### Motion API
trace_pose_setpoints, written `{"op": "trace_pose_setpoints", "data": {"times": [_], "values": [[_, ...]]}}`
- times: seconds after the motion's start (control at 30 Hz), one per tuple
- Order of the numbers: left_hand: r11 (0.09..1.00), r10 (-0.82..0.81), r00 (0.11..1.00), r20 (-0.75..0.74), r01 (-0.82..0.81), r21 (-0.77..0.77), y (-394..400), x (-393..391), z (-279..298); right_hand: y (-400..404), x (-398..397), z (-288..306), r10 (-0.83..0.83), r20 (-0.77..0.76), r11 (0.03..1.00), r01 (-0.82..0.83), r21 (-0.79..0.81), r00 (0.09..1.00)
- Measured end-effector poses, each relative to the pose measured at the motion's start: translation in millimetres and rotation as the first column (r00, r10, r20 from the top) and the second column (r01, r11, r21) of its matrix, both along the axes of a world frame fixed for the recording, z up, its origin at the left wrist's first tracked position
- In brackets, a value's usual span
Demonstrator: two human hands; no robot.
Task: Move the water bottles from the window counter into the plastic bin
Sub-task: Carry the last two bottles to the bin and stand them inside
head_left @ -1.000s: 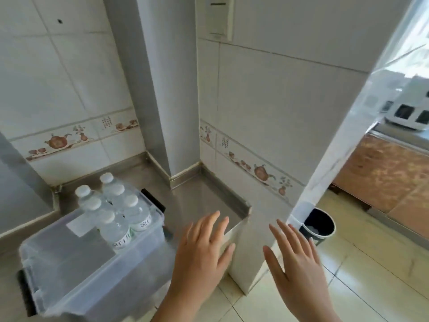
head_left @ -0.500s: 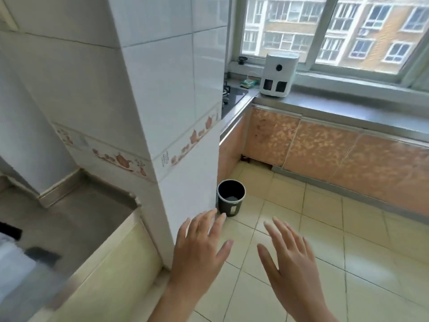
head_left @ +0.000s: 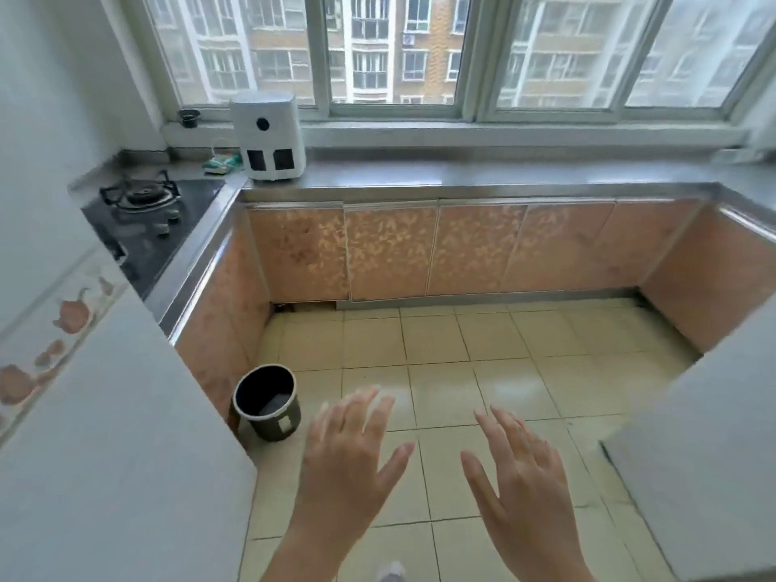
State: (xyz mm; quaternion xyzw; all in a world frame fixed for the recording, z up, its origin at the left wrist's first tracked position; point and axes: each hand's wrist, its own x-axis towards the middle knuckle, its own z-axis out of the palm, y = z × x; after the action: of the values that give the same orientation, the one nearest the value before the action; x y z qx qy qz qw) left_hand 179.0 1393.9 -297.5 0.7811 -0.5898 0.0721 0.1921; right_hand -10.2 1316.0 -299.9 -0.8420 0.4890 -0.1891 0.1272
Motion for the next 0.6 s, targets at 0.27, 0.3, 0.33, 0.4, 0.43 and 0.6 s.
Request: {"op": "trace_pose_setpoints", "data": {"times": [0.27, 0.3, 0.33, 0.4, 0.43, 0.6], "values": [[0.968, -0.245, 0.969, 0.001, 0.245, -0.051, -174.9, 25.1, 4.9, -125.0, -3.7, 14.1, -0.261, -0.040, 0.965, 0.259, -0.046, 0.965], [0.959, -0.278, 0.960, 0.012, 0.278, -0.053, -194.8, 26.2, 5.9, -138.2, -5.3, 15.3, -0.294, -0.038, 0.955, 0.292, -0.047, 0.955], [0.950, -0.307, 0.951, 0.024, 0.308, -0.053, -214.5, 26.3, 6.9, -150.7, -7.4, 15.8, -0.327, -0.035, 0.944, 0.326, -0.046, 0.944], [0.932, -0.355, 0.934, 0.039, 0.357, -0.063, -252.7, 23.1, 8.7, -174.8, -14.4, 14.8, -0.392, -0.027, 0.920, 0.391, -0.037, 0.920], [0.923, -0.377, 0.925, 0.042, 0.379, -0.070, -271.3, 20.2, 9.7, -187.5, -18.8, 13.6, -0.422, -0.021, 0.906, 0.422, -0.033, 0.906], [0.876, -0.471, 0.880, 0.066, 0.475, -0.079, -368.4, -3.0, 13.3, -264.5, -42.1, 10.5, -0.512, -0.039, 0.859, 0.510, -0.045, 0.858]]}}
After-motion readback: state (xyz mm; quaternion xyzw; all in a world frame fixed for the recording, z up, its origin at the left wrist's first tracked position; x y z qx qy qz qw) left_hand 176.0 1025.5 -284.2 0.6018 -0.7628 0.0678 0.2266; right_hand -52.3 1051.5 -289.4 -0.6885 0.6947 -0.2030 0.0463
